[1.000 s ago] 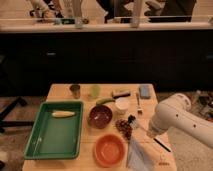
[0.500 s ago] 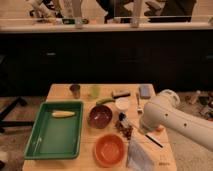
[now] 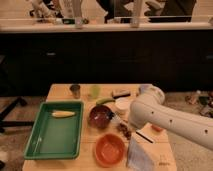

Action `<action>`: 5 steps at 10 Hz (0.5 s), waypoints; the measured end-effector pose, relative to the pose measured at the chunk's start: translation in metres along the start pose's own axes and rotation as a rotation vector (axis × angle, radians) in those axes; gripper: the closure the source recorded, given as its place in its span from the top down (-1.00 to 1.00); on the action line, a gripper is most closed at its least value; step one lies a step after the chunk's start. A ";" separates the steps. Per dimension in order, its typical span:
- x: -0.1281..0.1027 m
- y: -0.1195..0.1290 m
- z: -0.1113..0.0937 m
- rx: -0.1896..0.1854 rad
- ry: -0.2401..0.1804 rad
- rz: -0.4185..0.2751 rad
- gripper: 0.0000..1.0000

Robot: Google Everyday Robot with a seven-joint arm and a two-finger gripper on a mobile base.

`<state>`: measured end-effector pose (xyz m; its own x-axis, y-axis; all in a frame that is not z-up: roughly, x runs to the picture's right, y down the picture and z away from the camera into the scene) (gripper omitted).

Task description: Place brush in purple bowl

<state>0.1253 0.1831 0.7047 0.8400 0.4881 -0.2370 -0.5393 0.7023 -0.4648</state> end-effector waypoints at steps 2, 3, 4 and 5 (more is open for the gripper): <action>-0.017 0.004 -0.001 0.004 -0.001 -0.017 -1.00; -0.024 0.004 -0.002 0.007 -0.002 -0.019 -1.00; -0.035 0.006 -0.002 0.009 -0.003 -0.022 -1.00; -0.045 0.007 -0.001 0.012 -0.001 -0.022 -1.00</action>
<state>0.0840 0.1653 0.7109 0.8516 0.4732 -0.2256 -0.5213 0.7188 -0.4600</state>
